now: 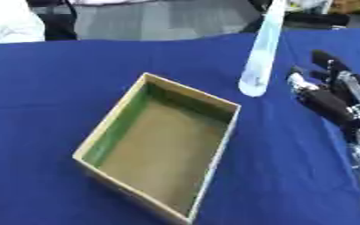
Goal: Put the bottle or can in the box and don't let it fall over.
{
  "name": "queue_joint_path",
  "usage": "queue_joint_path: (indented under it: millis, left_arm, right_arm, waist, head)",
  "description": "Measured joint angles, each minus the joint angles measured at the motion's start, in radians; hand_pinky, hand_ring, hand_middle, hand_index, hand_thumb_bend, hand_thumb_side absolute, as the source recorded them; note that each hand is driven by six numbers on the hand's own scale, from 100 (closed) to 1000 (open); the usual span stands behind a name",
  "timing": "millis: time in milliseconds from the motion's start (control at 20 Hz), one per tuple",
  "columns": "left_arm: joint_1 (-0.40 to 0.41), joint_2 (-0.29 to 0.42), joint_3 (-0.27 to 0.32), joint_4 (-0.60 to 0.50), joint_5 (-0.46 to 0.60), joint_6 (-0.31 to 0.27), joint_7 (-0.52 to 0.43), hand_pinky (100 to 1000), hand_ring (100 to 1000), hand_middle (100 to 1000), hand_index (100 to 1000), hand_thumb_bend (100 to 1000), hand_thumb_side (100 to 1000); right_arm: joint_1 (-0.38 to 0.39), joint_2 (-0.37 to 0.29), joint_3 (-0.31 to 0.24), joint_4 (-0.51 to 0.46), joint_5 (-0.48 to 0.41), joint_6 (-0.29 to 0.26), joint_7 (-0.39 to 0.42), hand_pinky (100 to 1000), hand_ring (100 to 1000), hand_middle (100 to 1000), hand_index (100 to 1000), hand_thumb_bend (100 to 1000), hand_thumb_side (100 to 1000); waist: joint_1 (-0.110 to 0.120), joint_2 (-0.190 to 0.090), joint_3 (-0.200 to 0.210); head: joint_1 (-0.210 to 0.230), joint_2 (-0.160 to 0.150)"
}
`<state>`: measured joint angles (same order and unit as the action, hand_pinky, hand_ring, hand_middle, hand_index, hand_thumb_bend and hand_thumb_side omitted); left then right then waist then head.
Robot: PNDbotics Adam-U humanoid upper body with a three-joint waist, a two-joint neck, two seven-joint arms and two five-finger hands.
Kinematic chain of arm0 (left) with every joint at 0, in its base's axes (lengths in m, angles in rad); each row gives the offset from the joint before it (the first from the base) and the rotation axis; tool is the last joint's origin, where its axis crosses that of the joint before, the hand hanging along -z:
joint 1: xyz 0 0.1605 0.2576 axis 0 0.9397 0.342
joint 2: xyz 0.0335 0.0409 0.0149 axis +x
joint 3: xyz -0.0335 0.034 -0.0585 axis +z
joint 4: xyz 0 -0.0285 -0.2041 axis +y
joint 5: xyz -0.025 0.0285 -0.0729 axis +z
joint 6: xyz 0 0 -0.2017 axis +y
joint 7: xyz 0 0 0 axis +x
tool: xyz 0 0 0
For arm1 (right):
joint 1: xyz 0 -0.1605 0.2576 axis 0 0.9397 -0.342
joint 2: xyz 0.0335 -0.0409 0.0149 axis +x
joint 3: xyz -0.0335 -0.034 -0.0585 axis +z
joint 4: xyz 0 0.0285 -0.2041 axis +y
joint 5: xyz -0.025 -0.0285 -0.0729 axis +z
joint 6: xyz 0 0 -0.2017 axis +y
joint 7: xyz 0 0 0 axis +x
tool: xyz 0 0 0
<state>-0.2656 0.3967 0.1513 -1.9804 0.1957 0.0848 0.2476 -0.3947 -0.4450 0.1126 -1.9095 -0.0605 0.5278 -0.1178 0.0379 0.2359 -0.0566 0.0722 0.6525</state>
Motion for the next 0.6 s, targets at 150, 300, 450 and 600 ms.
queue_joint_path:
  millis: [150, 300, 450, 600]
  left_arm:
    - [0.000, 0.000, 0.000, 0.000, 0.000, 0.000, 0.000, 1000, 1000, 1000, 797, 100, 599]
    - [0.000, 0.000, 0.000, 0.000, 0.000, 0.000, 0.000, 1000, 1000, 1000, 797, 100, 599]
    - [0.000, 0.000, 0.000, 0.000, 0.000, 0.000, 0.000, 1000, 1000, 1000, 797, 100, 600]
    - [0.000, 0.000, 0.000, 0.000, 0.000, 0.000, 0.000, 1000, 1000, 1000, 797, 100, 600]
  right_arm:
    - [0.000, -0.001, 0.001, 0.000, 0.037, 0.000, 0.020, 1000, 1000, 1000, 1000, 100, 523]
    - [0.000, -0.001, 0.001, 0.000, 0.070, 0.001, 0.038, 1000, 1000, 1000, 1000, 100, 523]
    - [0.000, -0.002, 0.001, 0.000, 0.095, -0.002, 0.057, 1000, 1000, 1000, 1000, 100, 527]
    - [0.000, -0.002, 0.001, 0.000, 0.112, -0.004, 0.073, 1000, 1000, 1000, 1000, 100, 447]
  waist:
    - [0.000, 0.000, 0.000]
    - [0.000, 0.000, 0.001]
    - [0.000, 0.000, 0.001]
    - [-0.001, 0.000, 0.003]
  head:
    - [-0.001, 0.000]
    - [-0.002, 0.000]
    - [-0.002, 0.000]
    - [-0.001, 0.000]
